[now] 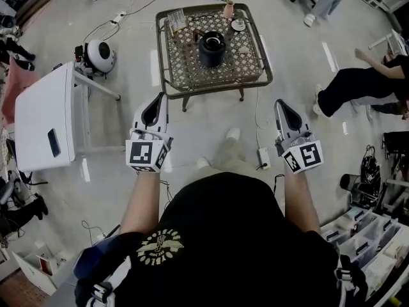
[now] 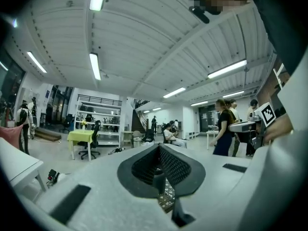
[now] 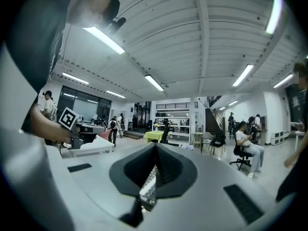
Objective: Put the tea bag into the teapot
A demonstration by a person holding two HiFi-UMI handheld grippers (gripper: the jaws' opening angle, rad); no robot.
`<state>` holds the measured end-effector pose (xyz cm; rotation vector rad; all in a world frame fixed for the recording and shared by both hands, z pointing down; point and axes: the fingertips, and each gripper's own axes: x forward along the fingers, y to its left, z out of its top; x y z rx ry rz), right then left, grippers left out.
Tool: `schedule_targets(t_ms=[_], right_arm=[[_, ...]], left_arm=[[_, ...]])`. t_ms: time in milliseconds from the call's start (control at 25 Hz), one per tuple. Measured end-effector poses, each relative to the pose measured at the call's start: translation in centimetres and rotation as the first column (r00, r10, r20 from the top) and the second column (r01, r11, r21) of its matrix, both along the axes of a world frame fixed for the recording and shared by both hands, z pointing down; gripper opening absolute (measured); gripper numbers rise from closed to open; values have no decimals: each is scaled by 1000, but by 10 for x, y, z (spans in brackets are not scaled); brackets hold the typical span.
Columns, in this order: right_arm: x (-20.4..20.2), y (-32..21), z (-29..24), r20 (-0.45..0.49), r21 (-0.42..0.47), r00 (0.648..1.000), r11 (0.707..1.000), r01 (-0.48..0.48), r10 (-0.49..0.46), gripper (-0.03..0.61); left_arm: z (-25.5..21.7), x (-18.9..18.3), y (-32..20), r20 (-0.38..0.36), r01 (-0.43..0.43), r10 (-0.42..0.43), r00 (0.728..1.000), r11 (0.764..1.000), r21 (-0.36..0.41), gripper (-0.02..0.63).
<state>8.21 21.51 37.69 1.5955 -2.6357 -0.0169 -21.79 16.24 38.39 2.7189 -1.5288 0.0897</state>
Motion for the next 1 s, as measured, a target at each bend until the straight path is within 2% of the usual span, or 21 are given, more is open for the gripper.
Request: schedule_targets(t_ms=[120, 280, 680, 840, 1000], right_arm=[[7, -5, -1, 3, 7, 1000, 1000, 0, 0, 8], [8, -20, 3, 17, 8, 1000, 1000, -1, 1, 8], [35, -77, 13, 29, -20, 999, 999, 42, -41, 8], [41, -107, 14, 24, -21, 997, 997, 68, -67, 8], [50, -129, 21, 32, -37, 996, 995, 89, -88, 8]], left_arm=[[3, 14, -6, 5, -43, 44, 999, 998, -38, -5], [9, 22, -20, -24, -85, 84, 996, 993, -75, -5], [8, 52, -71, 21, -49, 50, 999, 997, -56, -5], [13, 61, -98, 7, -46, 47, 999, 996, -70, -5], [17, 73, -117, 56, -29, 33, 998, 997, -68, -5]])
